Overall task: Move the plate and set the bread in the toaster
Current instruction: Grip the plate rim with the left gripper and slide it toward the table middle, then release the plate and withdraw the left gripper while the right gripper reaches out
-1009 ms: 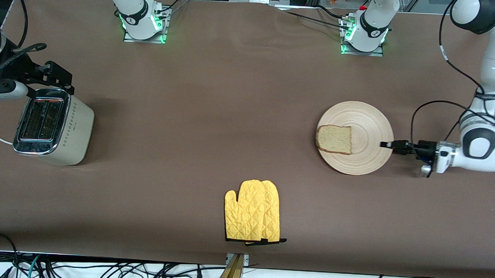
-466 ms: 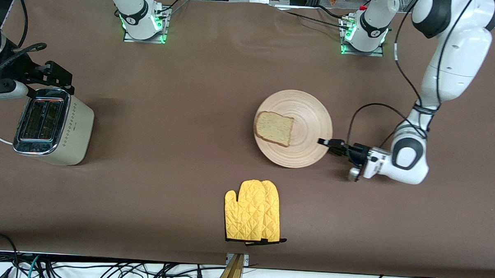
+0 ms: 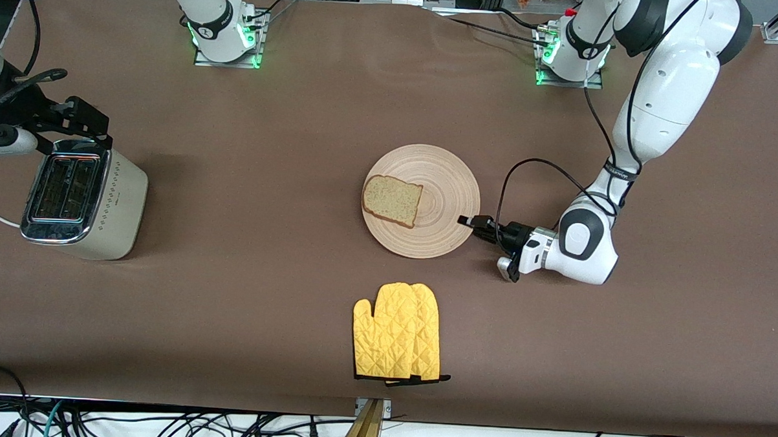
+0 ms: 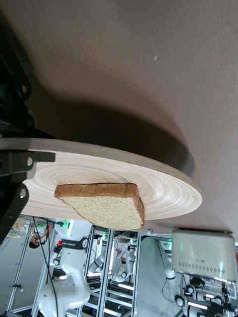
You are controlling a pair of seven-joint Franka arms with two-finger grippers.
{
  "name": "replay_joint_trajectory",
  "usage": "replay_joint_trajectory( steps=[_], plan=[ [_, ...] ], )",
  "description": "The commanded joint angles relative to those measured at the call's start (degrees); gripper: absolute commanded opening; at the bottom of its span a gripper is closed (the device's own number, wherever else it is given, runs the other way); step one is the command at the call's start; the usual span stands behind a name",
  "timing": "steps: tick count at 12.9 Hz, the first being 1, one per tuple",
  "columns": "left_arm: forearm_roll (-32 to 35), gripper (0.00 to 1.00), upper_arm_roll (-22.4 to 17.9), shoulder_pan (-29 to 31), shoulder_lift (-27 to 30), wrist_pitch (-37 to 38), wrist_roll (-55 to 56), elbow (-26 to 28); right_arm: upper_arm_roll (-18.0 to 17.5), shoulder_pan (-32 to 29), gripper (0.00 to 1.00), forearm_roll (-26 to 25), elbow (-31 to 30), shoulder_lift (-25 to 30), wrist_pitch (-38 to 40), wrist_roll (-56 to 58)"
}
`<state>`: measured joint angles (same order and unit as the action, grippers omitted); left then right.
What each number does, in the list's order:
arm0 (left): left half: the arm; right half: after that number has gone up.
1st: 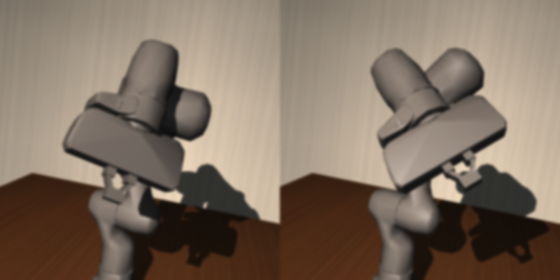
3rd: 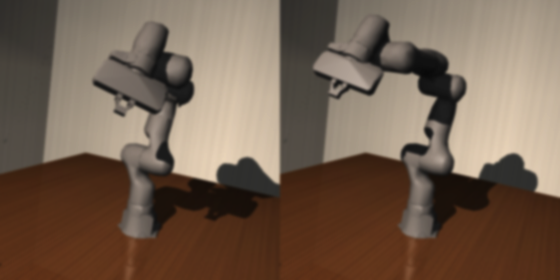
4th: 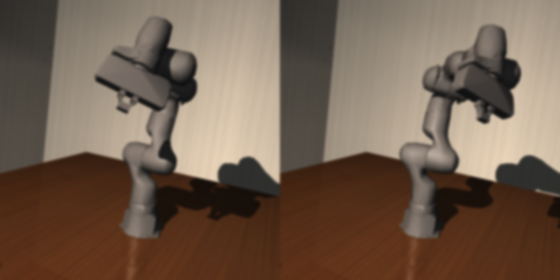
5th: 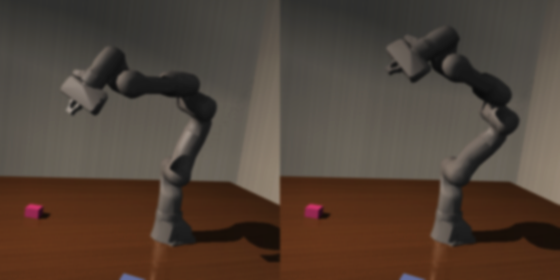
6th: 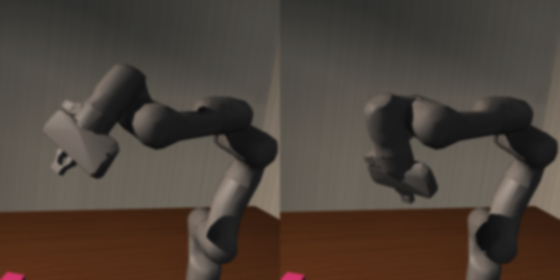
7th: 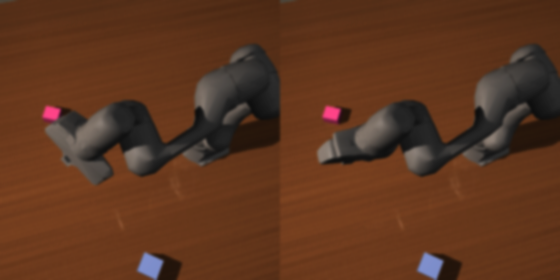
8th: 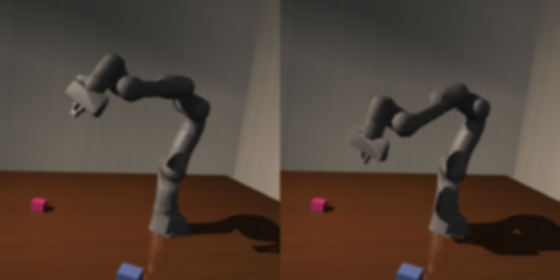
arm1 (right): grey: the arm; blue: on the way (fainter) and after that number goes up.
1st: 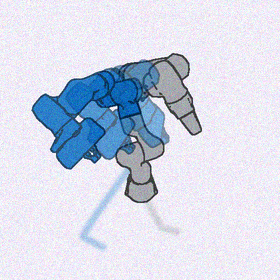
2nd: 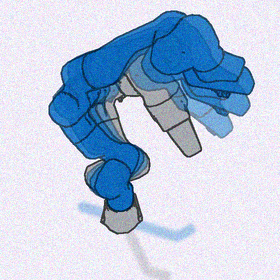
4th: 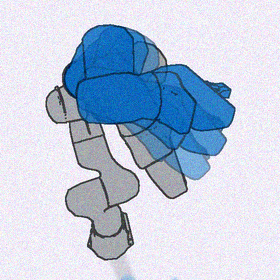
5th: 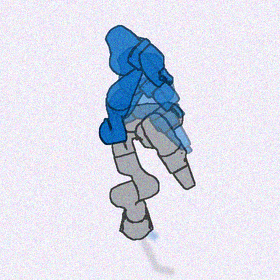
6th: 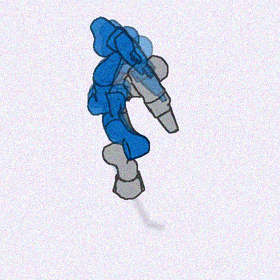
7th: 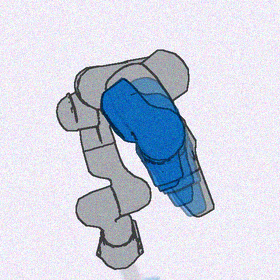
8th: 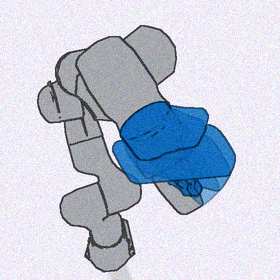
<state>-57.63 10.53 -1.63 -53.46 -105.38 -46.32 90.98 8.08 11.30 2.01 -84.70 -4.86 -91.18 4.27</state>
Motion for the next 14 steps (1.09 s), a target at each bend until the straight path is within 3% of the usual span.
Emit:
replay_joint_trajectory(
  steps=[1, 2, 3, 5, 7, 11, 14],
  plan=[
    [-2.9, 0.00, -0.2, -1.1, -0.3, -0.2, -0.7, -0.7, 0.0, -0.4, 1.00, 1.0, 0.4, 0.4, 0.7, -0.1],
    [-2.4, 0.31, -0.3, -0.6, -0.2, -0.2, -0.9, -0.7, -0.1, -0.4, 1.00, 1.0, 0.4, 0.4, 0.7, -0.2],
    [-2.0, 0.96, -0.4, 0.0, 0.1, 0.0, -0.9, -0.5, -0.2, -0.4, 1.00, 1.1, 0.4, 0.4, 0.7, -0.2],
    [-1.1, 1.00, -0.8, 1.4, 0.9, 0.4, -0.9, 0.3, -0.7, -0.4, 1.00, 1.1, 0.4, 0.4, 0.8, 0.0],
    [8.7, 1.00, -0.8, 3.4, 3.0, 0.4, -0.9, -0.4, -0.7, -0.3, 1.00, 1.2, 0.2, 0.3, 1.1, 0.3],
    [30.8, 1.00, -0.9, 7.9, 13.3, 1.6, 0.1, -0.7, -1.3, 1.5, 1.00, 1.7, -1.3, -0.9, 1.0, -0.2],
    [44.7, 1.00, -2.2, 9.3, 19.2, 1.7, 0.8, -2.0, -1.8, 9.2, 1.00, 6.5, -1.5, -5.6, -1.2, -14.0]
  ],
)
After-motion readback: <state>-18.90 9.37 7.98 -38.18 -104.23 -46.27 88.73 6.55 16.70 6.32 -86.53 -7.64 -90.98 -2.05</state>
